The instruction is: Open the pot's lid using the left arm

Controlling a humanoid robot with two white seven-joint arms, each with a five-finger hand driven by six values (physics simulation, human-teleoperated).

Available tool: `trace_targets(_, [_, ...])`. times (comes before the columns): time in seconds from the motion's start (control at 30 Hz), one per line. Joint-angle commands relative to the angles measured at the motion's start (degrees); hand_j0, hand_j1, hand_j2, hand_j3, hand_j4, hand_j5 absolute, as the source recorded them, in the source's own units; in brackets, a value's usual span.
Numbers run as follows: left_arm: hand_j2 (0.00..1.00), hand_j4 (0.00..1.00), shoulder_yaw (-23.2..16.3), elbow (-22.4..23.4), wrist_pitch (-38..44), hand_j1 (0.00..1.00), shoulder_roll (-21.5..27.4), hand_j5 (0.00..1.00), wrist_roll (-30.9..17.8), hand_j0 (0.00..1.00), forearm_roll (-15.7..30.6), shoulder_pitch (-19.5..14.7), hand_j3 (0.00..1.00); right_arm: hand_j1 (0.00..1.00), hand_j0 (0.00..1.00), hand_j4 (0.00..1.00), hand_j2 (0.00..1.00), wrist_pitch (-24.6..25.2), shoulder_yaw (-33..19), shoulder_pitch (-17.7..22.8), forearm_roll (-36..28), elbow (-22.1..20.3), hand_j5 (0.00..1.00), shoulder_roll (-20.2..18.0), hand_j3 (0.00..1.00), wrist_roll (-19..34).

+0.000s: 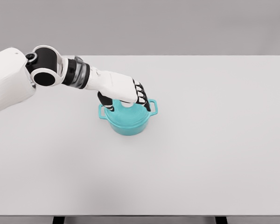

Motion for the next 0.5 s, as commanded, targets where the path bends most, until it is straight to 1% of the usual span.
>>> trace_targets(0.0, [0.89,0.89,0.09,0.12,0.14,0.89,0.04,0.89,0.02,0.89,0.15,0.00,0.89,1.00,1.00,1.00,1.00,-0.01,0.01,0.00,-0.01,-0.01,1.00,-0.01,1.00,0.01])
trace_targets(0.23, [0.86,0.86,0.00,0.83,0.14,0.86,-0.05,0.86,0.02,0.86,0.06,0.09,0.86,1.00,1.00,1.00,1.00,-0.01,0.01,0.00,-0.01,-0.01,1.00,-0.01,1.00,0.01])
trace_targets(0.33, [0.83,0.83,0.09,0.91,0.14,0.83,-0.40,0.83,0.02,0.83,-0.99,0.09,0.83,1.00,1.00,1.00,1.00,-0.01,0.01,0.00,-0.01,-0.01,1.00,-0.01,1.00,0.01])
trace_targets(0.47, [0.80,0.80,0.09,0.92,0.14,0.80,-0.48,0.80,0.02,0.80,-0.99,0.09,0.80,1.00,1.00,1.00,1.00,-0.01,0.01,0.00,-0.01,-0.01,1.00,-0.01,1.00,0.01])
